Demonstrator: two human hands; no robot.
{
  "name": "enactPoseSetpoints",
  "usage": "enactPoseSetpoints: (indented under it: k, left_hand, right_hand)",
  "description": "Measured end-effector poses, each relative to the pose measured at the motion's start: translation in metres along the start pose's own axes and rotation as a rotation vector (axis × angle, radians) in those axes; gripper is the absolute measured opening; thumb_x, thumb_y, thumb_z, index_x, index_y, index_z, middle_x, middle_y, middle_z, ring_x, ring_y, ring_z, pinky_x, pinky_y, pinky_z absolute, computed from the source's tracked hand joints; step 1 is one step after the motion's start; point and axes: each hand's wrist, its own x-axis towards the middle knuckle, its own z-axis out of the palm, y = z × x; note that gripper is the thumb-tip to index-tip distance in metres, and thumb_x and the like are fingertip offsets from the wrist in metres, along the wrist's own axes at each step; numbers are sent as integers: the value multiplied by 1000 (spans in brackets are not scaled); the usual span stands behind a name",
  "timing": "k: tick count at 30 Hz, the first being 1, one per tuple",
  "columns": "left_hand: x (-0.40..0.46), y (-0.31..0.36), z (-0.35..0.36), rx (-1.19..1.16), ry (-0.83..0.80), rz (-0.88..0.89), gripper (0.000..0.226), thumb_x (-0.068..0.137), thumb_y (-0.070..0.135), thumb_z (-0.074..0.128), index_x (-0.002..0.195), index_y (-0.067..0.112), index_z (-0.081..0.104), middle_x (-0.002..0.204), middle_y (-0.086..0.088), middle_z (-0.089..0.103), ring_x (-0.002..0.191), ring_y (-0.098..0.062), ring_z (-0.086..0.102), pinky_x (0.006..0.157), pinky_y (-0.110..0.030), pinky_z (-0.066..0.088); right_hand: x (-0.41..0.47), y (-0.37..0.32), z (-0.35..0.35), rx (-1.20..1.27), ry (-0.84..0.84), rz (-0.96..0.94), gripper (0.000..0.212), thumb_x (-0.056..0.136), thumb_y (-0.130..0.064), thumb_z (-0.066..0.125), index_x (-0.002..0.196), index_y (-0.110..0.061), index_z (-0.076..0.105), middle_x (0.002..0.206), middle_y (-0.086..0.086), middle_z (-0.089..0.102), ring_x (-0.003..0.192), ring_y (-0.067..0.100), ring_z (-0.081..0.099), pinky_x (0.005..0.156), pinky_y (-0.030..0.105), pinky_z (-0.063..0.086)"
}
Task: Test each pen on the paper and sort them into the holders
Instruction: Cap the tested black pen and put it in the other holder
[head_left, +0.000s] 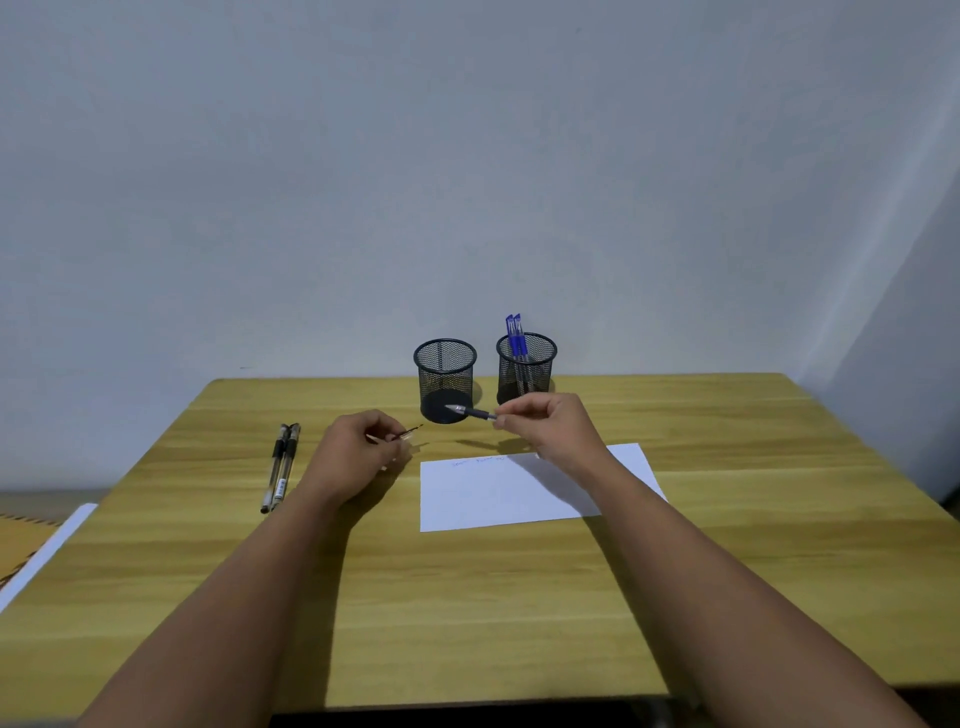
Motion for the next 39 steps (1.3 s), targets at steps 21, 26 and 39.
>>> enactPoseSetpoints:
  k: [21,26,39]
  left_hand:
    - [-16,45,-7,-314,-261,-59,12,90,8,74,101,5,78,82,-10,74,70,-12,67,59,-24,55]
    - [-19,66,-11,-412,-297,-67,15,93,7,70,104,-2,74,81,-12,72,74,-13,68,62,-24,57]
    - [17,127,-42,-262,-304,76,14,94,5,68,106,-1,73,87,-19,74,80,-18,71,66,-27,60]
  right_hand:
    - [-14,-13,11,-107,-130,-2,10,88,-4,85,97,1,84,70,0,70,55,0,53,55,15,41]
    - [-16,-29,3,-14,-170,50,4,88,-5,85,90,-7,82,57,-8,62,51,5,44,54,19,40]
    - [10,-72,1,-25,-119,-52,15,93,3,78,108,4,77,65,2,59,53,7,50,53,17,41]
